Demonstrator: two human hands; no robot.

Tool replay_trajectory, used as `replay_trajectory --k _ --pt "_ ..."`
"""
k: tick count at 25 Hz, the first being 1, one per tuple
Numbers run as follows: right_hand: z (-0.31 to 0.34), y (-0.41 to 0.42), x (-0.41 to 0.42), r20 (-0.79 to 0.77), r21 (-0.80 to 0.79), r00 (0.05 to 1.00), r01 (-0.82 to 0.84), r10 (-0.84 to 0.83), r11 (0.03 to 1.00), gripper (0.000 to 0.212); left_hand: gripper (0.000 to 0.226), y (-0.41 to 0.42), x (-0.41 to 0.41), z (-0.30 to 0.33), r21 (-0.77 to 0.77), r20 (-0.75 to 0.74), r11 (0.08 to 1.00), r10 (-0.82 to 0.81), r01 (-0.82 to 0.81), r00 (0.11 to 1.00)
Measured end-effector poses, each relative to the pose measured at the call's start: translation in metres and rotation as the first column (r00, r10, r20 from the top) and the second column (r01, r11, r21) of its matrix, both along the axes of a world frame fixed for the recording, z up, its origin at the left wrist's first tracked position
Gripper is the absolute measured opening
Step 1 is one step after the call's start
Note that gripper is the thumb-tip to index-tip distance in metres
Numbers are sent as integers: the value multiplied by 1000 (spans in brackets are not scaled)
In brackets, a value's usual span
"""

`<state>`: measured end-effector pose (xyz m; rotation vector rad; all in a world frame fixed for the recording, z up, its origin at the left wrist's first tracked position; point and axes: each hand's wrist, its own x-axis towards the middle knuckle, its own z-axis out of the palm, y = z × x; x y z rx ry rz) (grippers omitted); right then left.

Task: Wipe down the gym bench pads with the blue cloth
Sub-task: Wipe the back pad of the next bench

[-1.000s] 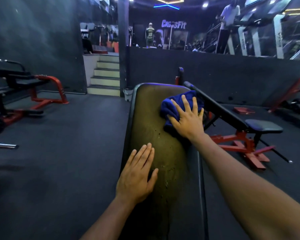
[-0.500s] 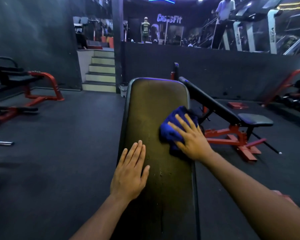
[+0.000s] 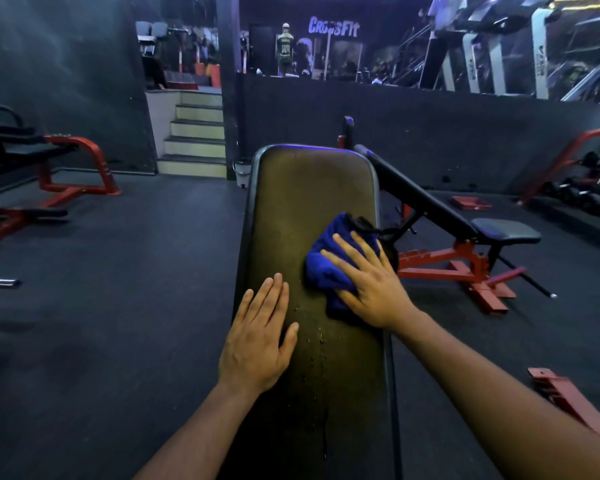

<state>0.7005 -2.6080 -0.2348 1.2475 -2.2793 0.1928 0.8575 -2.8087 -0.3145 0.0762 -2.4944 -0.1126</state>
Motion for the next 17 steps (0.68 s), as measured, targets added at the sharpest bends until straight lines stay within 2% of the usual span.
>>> replay_trajectory --k 4,7,9,11,13,15,17 --pt "51 -31 -53 113 -216 984 158 -136 963 61 65 -1 -6 -3 -4 -36 1000 -3 2 999" --pt "86 -69 -77 177 -184 950 290 -259 939 62 65 -5 -5 -8 8 -55 1000 -23 23 998" --pt "90 -73 -72 150 -114 966 227 -209 967 63 65 -4 -3 -4 14 -49 999 -29 30 998" --pt "77 -58 -47 112 -17 990 87 -85 996 66 64 0 3 7 27 -4 999 -26 26 1000" --pt "59 -33 -20 158 46 987 1 -9 999 66 66 2 12 15 56 66 998 -22 18 998" --pt "51 -10 -6 182 -11 983 -24 26 1000 62 69 6 27 2 95 83 995 -22 14 996" --pt "56 -7 0 85 -131 993 -75 87 989 56 70 16 54 -28 81 90 997 -16 9 996"
